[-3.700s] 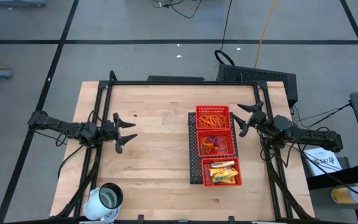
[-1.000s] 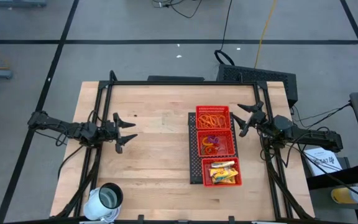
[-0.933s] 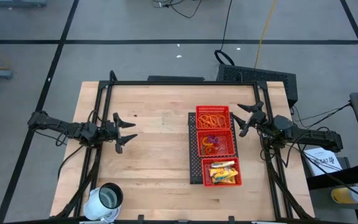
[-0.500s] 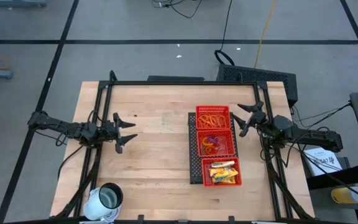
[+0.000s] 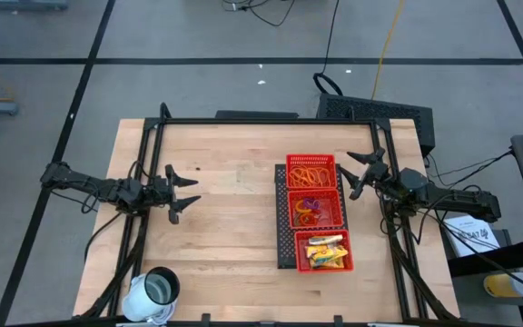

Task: Pick & Place Office Desk Supplies
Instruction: Return to Home Position

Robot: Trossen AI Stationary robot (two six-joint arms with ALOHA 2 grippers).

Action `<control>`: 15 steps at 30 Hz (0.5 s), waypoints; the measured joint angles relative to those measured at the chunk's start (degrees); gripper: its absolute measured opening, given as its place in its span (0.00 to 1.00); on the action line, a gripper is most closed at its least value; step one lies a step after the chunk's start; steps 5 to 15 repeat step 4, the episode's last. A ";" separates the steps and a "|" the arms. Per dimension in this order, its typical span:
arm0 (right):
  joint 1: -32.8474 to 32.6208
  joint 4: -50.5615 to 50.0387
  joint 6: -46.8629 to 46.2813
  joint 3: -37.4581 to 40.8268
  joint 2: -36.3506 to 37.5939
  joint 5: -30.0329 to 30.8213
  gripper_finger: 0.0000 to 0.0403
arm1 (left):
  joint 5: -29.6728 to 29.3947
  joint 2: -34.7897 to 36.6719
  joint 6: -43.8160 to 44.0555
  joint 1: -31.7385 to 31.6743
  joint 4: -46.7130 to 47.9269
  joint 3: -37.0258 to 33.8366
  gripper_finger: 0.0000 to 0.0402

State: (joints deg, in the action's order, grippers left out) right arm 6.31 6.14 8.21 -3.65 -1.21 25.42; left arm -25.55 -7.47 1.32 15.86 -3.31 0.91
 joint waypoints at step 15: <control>-0.01 0.01 0.00 0.01 0.02 0.01 0.63 | 0.00 -0.01 0.00 -0.02 0.00 0.00 0.60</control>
